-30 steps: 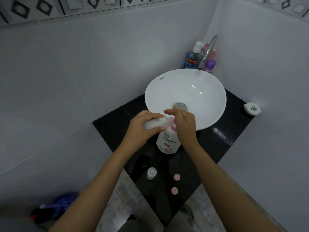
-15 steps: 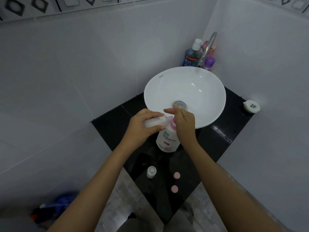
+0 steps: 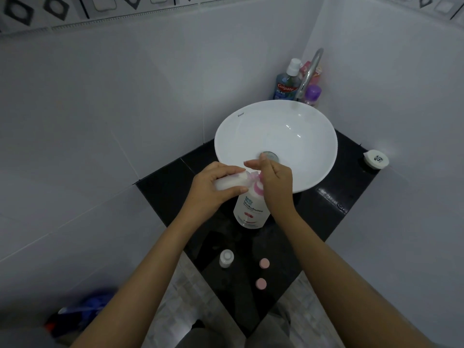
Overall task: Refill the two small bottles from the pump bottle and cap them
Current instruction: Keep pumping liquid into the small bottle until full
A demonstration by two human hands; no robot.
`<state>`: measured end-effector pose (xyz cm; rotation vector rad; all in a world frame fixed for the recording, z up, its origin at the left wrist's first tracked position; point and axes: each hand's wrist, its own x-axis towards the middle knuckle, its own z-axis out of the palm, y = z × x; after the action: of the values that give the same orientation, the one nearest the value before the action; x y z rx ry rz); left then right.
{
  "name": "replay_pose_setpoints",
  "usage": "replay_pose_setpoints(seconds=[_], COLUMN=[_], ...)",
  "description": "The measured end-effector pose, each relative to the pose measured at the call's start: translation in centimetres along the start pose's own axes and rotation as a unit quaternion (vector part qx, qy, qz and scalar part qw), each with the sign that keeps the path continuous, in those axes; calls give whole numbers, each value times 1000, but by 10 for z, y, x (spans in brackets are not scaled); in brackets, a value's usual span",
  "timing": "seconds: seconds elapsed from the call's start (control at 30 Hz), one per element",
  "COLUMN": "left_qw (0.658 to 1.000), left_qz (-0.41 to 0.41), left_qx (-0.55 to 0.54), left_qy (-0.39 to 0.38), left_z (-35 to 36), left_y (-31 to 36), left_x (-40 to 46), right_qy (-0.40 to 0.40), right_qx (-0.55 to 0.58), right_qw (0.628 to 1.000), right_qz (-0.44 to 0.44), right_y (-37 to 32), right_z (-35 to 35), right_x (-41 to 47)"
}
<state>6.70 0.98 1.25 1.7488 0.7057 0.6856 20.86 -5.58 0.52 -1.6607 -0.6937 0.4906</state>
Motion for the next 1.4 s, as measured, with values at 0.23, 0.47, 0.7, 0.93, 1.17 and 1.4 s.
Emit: replay_pose_setpoints(seconds=[0.23,0.47,0.7,0.93,1.17,1.4], left_qw=[1000,1000,1000,1000,998,995], left_qz=[-6,-5,-1,2,-10,-9], left_qx=[-8,-8,2,1,-35,-72], left_qy=[3,-1,12,14,47,73], left_z=[2,-1,4,5,13,14], left_y=[-3,0,-1,-4,-11,-13], left_x=[-5,-7,-10,-16,-24,-35], right_qy=[-9,24,48,64,114,160], right_qx=[-22,-9,3,1,27,45], right_qw=[1000,999,999,998,993,986], right_qz=[2,-37,-21,-19,-25,-16], right_y=[2,-18,-23,-27,-25,-1], right_z=[-1,-3,-5,-18,-42,-66], right_x=[-6,-6,-9,-8,-27,-66])
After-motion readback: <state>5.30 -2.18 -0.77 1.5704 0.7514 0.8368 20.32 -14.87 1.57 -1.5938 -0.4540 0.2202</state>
